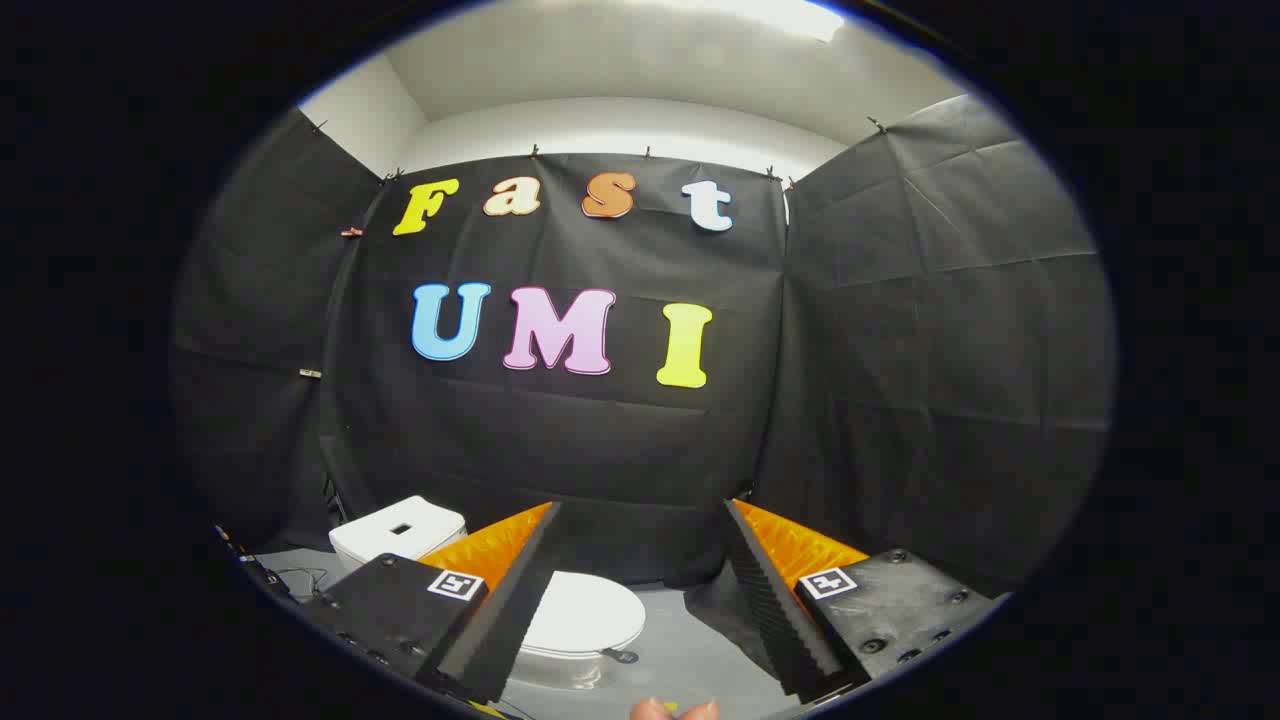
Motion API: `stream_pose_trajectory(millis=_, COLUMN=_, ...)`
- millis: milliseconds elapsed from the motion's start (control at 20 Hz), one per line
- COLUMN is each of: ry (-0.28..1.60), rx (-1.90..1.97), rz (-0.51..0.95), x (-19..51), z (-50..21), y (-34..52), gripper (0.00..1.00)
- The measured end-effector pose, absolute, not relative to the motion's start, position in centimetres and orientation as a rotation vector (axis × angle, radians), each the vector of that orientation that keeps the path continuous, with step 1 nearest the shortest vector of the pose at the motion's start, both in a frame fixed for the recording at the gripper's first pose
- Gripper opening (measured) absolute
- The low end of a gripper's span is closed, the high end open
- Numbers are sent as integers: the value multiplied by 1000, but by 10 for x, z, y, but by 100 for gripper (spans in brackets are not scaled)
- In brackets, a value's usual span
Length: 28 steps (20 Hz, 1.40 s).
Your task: Open the toilet lid.
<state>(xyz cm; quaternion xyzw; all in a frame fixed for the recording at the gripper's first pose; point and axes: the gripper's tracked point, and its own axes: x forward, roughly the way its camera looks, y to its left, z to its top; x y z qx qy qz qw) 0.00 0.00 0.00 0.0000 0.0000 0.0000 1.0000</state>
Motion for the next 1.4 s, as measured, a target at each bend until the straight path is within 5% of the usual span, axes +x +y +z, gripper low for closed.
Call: stream_pose_trajectory(millis=1400, ry=-42, rx=-49, rz=-21, x=23, z=-33, y=3, gripper=99)
